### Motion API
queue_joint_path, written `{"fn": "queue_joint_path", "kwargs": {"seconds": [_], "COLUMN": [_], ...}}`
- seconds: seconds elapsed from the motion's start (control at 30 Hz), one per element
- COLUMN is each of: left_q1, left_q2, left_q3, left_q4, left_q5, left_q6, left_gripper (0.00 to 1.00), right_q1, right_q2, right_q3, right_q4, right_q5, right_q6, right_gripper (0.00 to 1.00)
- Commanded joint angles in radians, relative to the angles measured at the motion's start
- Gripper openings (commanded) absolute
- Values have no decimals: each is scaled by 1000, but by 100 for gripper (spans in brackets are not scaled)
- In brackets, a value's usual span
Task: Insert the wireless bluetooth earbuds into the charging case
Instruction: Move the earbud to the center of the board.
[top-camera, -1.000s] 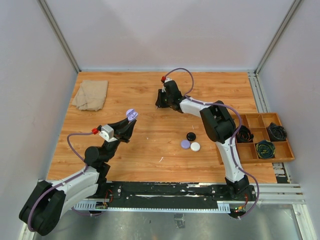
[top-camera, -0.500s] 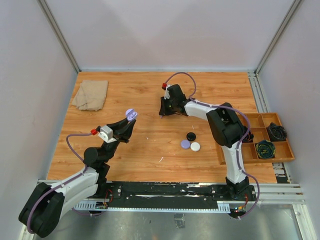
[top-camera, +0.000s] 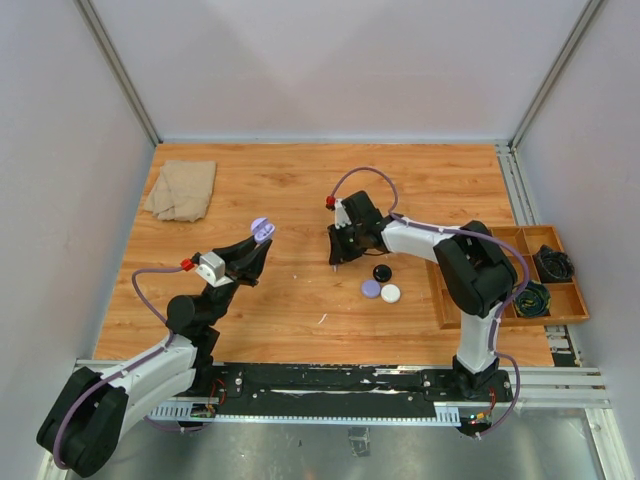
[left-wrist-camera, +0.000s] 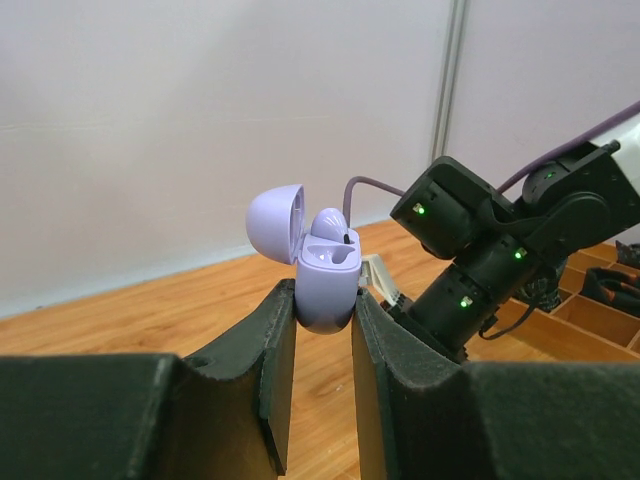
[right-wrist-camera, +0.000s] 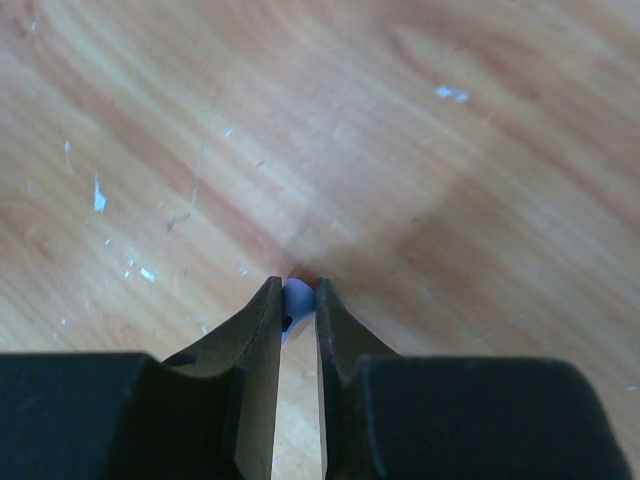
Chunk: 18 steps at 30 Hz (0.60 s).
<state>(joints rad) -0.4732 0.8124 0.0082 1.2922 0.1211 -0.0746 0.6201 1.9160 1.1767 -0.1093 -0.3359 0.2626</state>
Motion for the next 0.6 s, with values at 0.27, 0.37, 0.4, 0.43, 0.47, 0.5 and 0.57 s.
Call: {"fn": "queue_joint_path", "kwargs": {"seconds": [0.27,0.37,0.4,0.43,0.47,0.5,0.57], "left_q1": [5,5,5,5,5,5,5], "left_q2": [-6,-2,-2,-3,-3,-3,-2], "left_q3": [-60,-59,-60,-60,-59,-59,-59], "left_q4": [22,22,22,21,20,20,18], "left_q5": [23,25,24,23,24,24,23], "left_q6": [10,10,9,8,8,9,9], "left_gripper": [0,0,0,0,0,0,0], "right_q1": [76,92,97,103,108,112,117], "right_q2": [-63,-59,-58,-58,-58,-58,-58], "right_q3": [-16,32,48,61,72,82,106], "right_q4": [-225,-285,-303,-320,-334,-349,-383], "right_q5": [38,91,101,115,137,154,188], "right_q6": [-131,-135,-136,-137,-134,-126,-98], "right_gripper": [24,30,32,36,40,42,45]}}
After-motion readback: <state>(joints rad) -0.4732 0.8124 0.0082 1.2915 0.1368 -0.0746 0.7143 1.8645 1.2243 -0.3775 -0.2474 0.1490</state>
